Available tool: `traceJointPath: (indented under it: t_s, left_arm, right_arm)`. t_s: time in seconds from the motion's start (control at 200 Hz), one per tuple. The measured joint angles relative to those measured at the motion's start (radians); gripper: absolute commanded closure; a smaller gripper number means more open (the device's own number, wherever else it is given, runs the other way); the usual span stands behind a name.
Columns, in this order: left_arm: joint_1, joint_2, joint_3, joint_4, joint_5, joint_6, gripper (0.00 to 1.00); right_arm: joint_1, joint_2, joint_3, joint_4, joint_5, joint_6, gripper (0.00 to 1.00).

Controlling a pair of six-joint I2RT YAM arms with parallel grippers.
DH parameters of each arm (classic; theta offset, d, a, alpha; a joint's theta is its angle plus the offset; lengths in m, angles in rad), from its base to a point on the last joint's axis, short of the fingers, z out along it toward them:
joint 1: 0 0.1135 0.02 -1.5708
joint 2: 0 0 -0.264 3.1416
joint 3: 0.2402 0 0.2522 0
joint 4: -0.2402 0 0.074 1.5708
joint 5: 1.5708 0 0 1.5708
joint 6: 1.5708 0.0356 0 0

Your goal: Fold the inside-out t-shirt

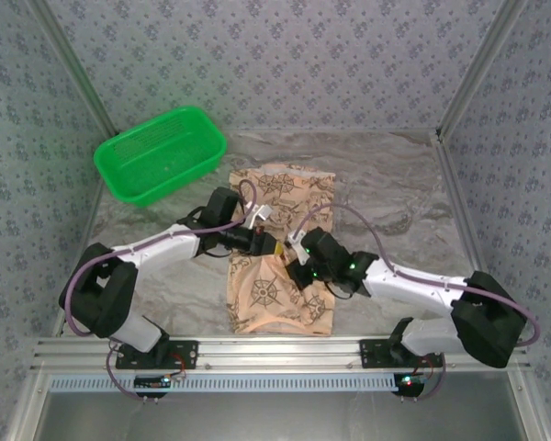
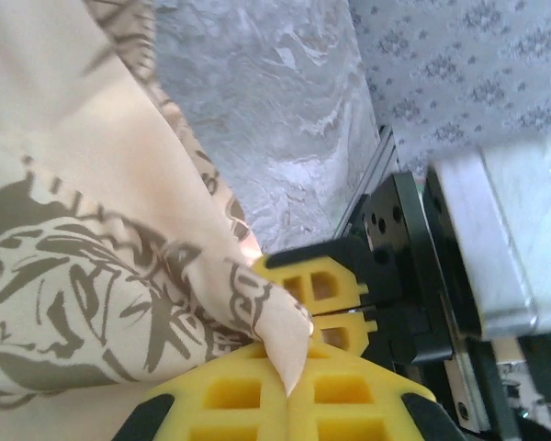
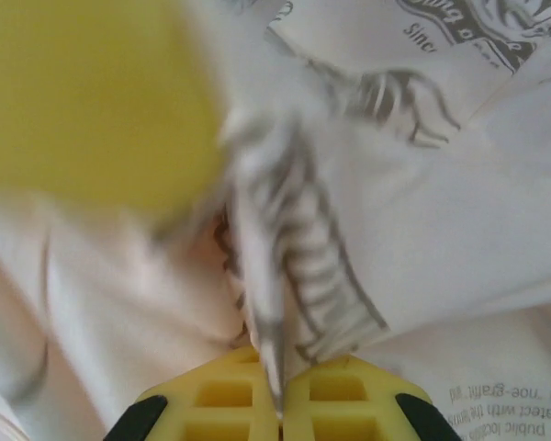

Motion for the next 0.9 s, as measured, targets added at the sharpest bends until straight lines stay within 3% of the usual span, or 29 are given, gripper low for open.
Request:
traceJointPath:
  t_s: [0.055, 0.24, 0.39, 0.505, 0.625, 0.805, 0.9]
  left_arm:
    - [0.011, 0.012, -0.005, 0.001, 0.014, -0.011, 1.0]
    - [0.023, 0.063, -0.016, 0.042, 0.05, -0.026, 1.0]
    - [0.028, 0.083, -0.026, 0.08, 0.072, -0.047, 1.0]
    - [0.027, 0.083, -0.04, 0.083, 0.088, -0.042, 1.0]
    - [0.027, 0.083, -0.051, 0.09, 0.102, -0.043, 1.0]
    - [0.027, 0.083, -0.054, 0.101, 0.105, -0.043, 1.0]
    - [0.025, 0.083, -0.054, 0.103, 0.105, -0.043, 1.0]
  right_arm:
    - [-0.007, -0.024, -0.037, 0.022, 0.018, -0.032, 0.94]
    - [-0.111, -0.05, -0.079, 0.058, 0.07, -0.075, 0.79]
    - [-0.064, -0.05, -0.111, 0.074, 0.173, -0.13, 0.68]
    - [-0.082, -0.087, -0.114, 0.074, 0.202, -0.13, 0.59]
    - [-0.065, -0.195, -0.144, 0.081, 0.157, -0.233, 0.58]
    - [-0.012, -0.406, -0.204, 0.076, 0.021, -0.512, 0.57]
    - [-0.034, -0.464, -0.201, 0.076, -0.006, -0.612, 0.62]
